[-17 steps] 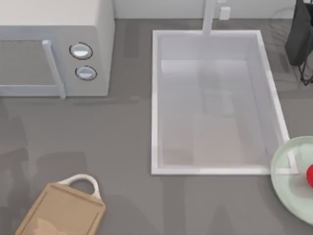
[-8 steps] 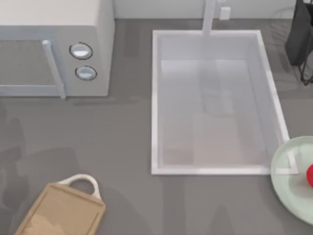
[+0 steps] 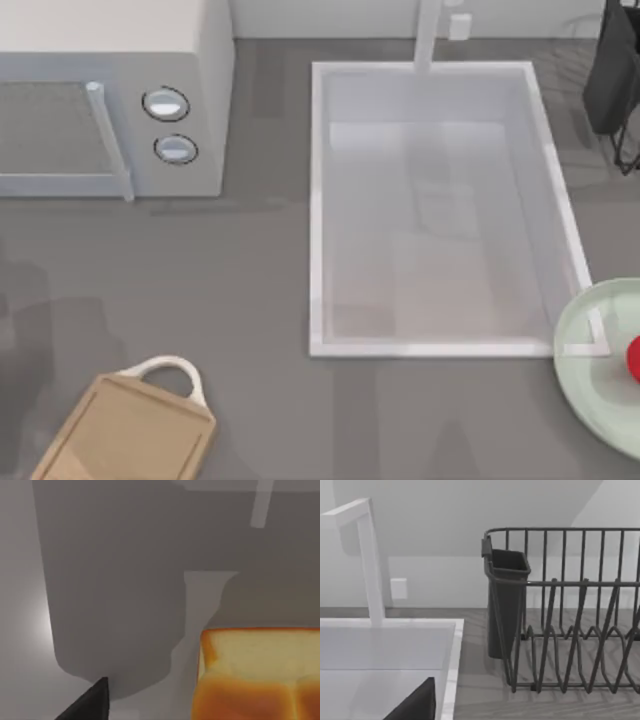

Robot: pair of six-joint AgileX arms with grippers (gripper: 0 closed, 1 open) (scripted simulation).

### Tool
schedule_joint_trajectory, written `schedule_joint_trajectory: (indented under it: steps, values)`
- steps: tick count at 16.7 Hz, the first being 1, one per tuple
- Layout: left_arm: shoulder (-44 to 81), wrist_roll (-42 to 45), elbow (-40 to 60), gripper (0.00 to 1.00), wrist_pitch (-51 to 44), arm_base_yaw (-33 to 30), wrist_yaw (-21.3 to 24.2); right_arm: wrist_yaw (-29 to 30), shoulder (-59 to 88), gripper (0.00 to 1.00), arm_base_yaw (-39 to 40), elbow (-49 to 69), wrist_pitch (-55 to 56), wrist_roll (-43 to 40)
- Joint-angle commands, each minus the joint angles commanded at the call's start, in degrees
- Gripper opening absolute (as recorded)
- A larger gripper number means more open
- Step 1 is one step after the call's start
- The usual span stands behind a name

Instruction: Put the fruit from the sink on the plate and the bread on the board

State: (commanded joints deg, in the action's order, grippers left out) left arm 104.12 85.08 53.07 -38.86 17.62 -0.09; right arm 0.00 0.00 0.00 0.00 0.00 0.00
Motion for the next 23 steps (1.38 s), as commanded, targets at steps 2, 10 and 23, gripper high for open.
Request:
schedule_joint_trajectory:
  steps: [2, 10, 23]
  values:
    - [0.2, 0.0, -0.2, 1.00, 0.3, 0.0, 0.0, 0.0, 0.0, 1.00, 0.0, 0.0, 0.0, 0.0]
    - [0.2, 0.0, -0.2, 0.55, 0.3, 0.0, 0.0, 0.0, 0.0, 1.00, 0.0, 0.0, 0.0, 0.0]
    - [0.2, 0.0, -0.2, 0.00, 0.3, 0.0, 0.0, 0.0, 0.0, 1.00, 0.0, 0.0, 0.0, 0.0]
